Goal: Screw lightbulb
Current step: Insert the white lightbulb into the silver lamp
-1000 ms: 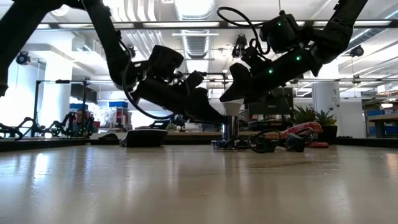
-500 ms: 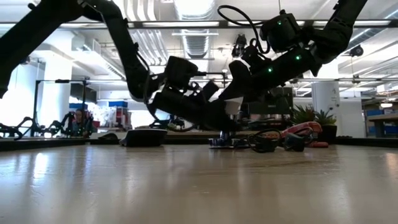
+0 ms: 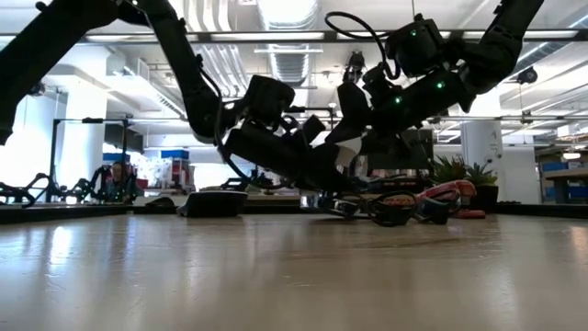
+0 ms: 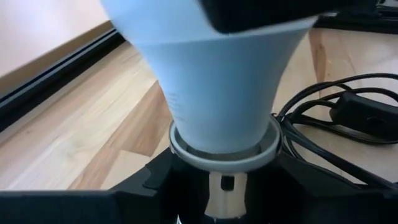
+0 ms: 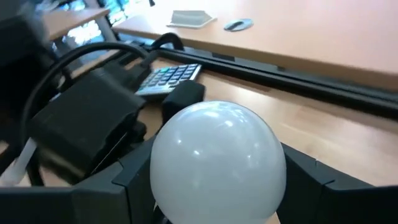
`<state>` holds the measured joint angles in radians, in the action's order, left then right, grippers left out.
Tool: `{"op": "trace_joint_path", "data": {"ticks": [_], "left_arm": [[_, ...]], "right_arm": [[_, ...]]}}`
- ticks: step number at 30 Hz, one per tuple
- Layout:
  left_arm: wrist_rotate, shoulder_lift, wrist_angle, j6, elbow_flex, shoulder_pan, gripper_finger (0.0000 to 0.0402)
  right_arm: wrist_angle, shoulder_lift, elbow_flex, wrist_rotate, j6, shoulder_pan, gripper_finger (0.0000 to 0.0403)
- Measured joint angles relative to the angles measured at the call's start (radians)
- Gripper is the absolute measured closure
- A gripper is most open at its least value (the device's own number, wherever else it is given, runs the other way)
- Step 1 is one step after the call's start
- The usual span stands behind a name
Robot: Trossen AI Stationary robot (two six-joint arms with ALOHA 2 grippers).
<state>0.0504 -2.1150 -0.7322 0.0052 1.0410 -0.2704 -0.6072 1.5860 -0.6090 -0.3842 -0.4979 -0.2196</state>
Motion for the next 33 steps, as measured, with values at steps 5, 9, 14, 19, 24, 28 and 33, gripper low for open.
{"op": "trace_joint_path", "data": {"ticks": [5, 9, 14, 19, 24, 28, 33], "left_arm": [[0.058, 0.001, 0.034, 0.020, 0.018, 0.014, 0.0244], [0.064, 0.003, 0.049, 0.035, 0.020, 0.015, 0.0244], [0.023, 0.003, 0.054, 0.059, 0.019, 0.016, 0.0244], [-0.033, 0.006, 0.061, 0.054, 0.019, 0.015, 0.0244], [-0.036, 0.010, 0.089, 0.157, 0.020, 0.014, 0.0244], [-0.037, 0.045, 0.194, 0.280, 0.025, 0.017, 0.0244], [-0.042, 0.096, 0.318, 0.429, 0.025, 0.021, 0.0244]], "right_arm": [[0.020, 0.000, -0.017, -0.025, -0.051, 0.008, 0.0170], [0.025, -0.010, -0.026, -0.006, 0.034, 0.011, 0.0170], [0.113, -0.043, -0.043, 0.056, 0.141, 0.016, 0.0088], [0.284, -0.088, -0.069, 0.059, 0.176, 0.018, 0.0036], [0.369, -0.153, -0.075, 0.046, 0.209, 0.026, 0.0030], [0.459, -0.234, -0.075, 0.094, 0.295, 0.034, 0.0029], [0.683, -0.317, -0.130, 0.142, 0.423, 0.036, 0.0028]]}}
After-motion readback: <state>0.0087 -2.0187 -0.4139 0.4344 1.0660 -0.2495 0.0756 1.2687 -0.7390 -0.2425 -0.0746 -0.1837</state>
